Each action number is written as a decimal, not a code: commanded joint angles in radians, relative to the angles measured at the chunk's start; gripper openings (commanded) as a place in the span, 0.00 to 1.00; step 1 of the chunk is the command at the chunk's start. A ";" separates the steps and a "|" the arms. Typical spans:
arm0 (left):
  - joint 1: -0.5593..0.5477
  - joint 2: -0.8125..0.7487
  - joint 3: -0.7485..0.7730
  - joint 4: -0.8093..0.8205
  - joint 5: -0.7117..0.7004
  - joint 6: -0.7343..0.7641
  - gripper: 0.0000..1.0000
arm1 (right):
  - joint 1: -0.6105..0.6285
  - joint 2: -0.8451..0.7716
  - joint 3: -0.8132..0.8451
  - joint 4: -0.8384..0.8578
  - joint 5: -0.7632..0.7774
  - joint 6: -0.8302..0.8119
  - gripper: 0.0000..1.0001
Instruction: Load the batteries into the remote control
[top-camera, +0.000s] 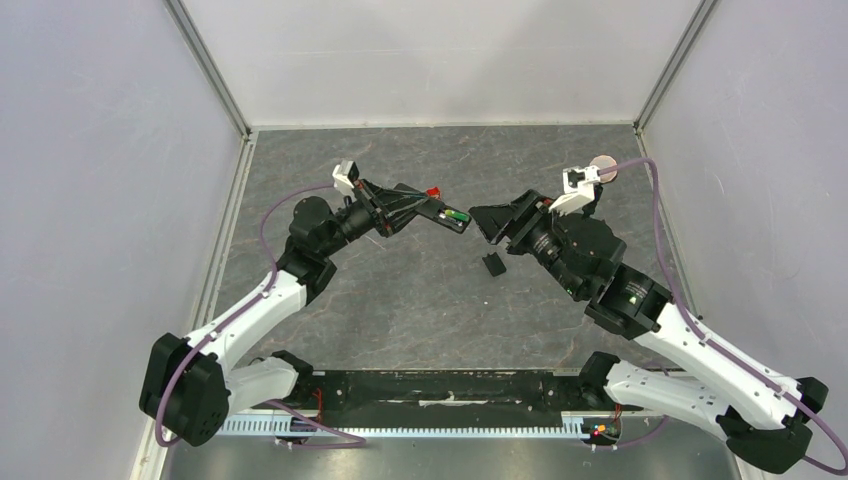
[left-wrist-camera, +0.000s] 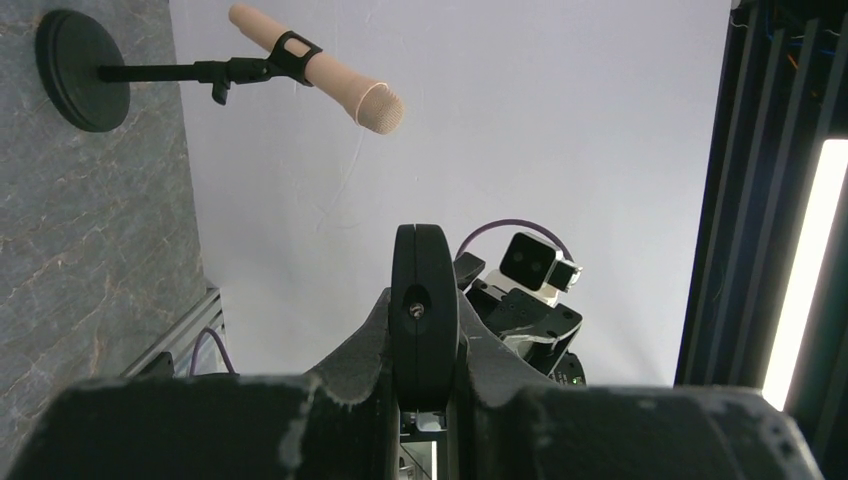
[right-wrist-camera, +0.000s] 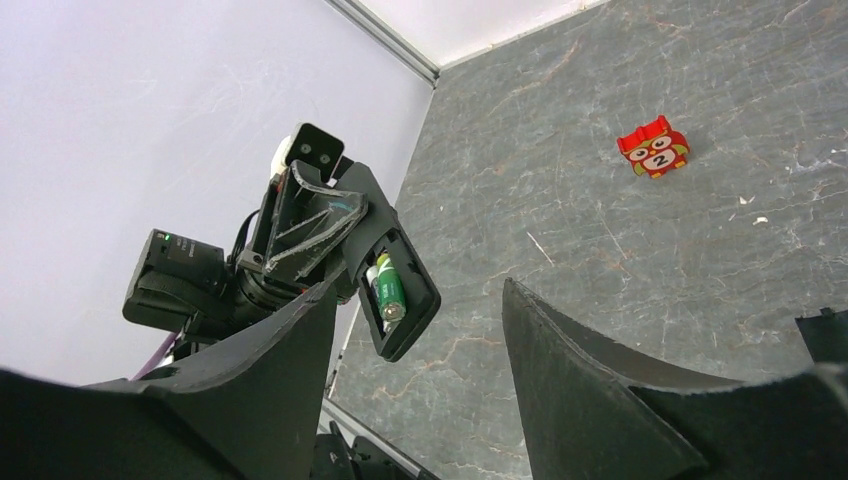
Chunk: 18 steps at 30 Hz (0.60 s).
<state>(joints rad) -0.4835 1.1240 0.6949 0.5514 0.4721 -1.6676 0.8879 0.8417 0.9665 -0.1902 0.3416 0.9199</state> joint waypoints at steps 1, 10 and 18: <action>0.003 -0.021 0.048 0.003 0.000 0.003 0.02 | -0.001 -0.005 0.044 0.010 0.002 -0.027 0.64; 0.003 -0.026 0.051 0.009 -0.004 -0.003 0.02 | -0.001 -0.011 0.013 0.003 -0.015 -0.015 0.58; 0.003 -0.041 0.045 0.004 -0.007 -0.006 0.02 | 0.000 0.003 0.003 0.007 -0.038 -0.015 0.48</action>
<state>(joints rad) -0.4835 1.1191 0.7021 0.5255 0.4721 -1.6672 0.8879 0.8417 0.9714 -0.2016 0.3183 0.9123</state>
